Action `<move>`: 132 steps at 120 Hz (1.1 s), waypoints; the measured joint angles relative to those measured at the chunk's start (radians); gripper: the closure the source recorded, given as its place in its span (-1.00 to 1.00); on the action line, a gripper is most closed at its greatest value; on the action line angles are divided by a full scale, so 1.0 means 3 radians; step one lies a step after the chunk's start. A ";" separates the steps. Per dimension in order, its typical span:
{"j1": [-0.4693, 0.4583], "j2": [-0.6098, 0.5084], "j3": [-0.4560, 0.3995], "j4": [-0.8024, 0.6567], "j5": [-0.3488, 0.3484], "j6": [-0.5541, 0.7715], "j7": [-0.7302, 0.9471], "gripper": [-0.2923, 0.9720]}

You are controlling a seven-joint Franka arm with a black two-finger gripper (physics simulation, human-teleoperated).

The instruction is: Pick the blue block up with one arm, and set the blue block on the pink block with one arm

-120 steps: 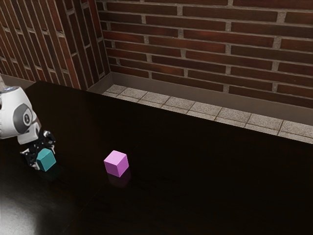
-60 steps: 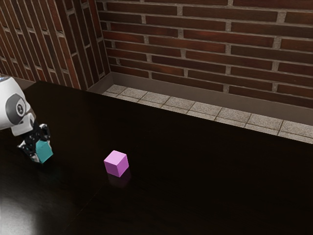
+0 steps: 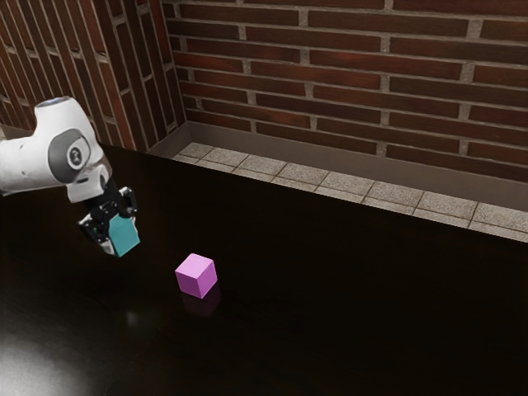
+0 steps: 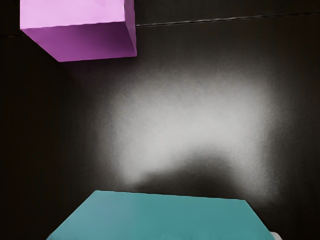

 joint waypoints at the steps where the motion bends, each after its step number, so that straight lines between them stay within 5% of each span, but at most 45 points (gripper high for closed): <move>1: -0.0012 0.0010 -0.0002 0.0014 0.0001 -0.0003 -0.0011 -0.07; 32: -0.0397 0.0207 -0.0078 0.0295 0.0017 -0.0050 -0.0349 -0.08; 132: -0.0762 0.0417 -0.0111 0.0323 0.0051 -0.0018 -0.1133 -0.07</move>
